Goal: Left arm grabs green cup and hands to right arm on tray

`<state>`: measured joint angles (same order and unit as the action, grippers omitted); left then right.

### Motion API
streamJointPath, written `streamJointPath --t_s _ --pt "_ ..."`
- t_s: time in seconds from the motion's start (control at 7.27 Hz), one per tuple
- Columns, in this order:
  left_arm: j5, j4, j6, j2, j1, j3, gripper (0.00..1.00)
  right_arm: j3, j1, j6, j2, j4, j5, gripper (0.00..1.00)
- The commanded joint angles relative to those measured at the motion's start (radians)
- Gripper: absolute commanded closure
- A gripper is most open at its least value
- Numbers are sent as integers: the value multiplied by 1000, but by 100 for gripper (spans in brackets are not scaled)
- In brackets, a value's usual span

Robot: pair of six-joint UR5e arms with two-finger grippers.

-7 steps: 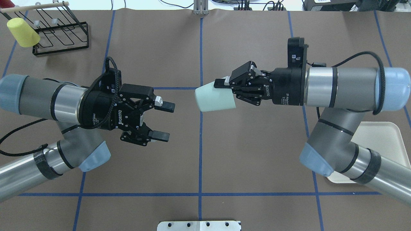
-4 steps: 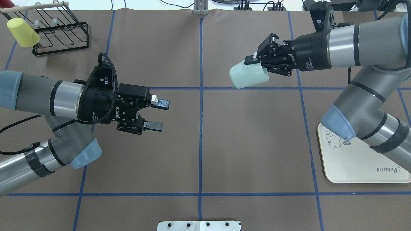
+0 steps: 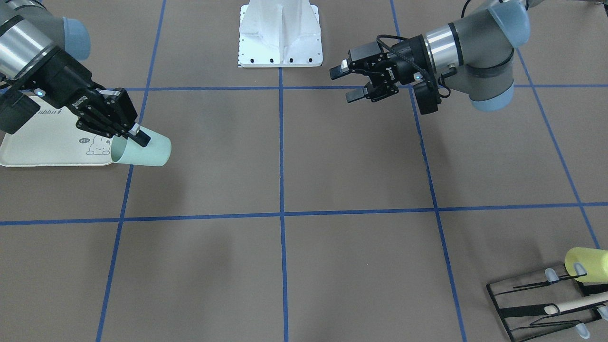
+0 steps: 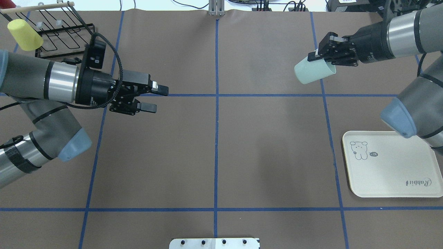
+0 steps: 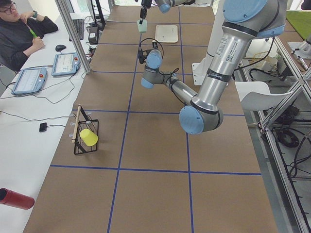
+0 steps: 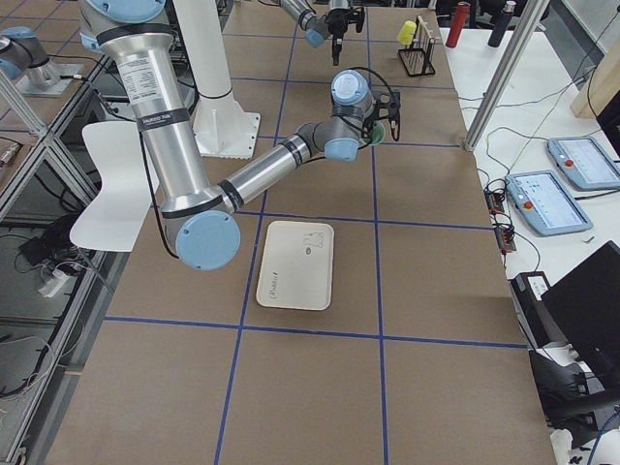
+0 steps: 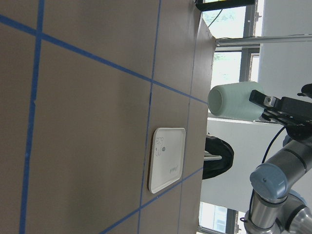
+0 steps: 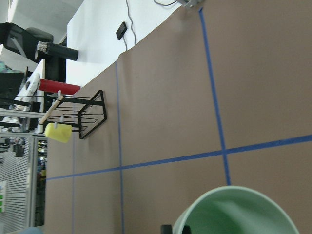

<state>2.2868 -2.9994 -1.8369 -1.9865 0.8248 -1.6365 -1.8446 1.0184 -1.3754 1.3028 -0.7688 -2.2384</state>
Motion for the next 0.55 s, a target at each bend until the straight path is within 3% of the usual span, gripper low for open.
streamJointPath --t_s 0.0,0.41 --pt "69 164 219 30 133 -11 0 -1 54 216 111 -15 5 100" --pt "69 338 643 173 247 -22 0 -15 83 417 275 -18 19 100"
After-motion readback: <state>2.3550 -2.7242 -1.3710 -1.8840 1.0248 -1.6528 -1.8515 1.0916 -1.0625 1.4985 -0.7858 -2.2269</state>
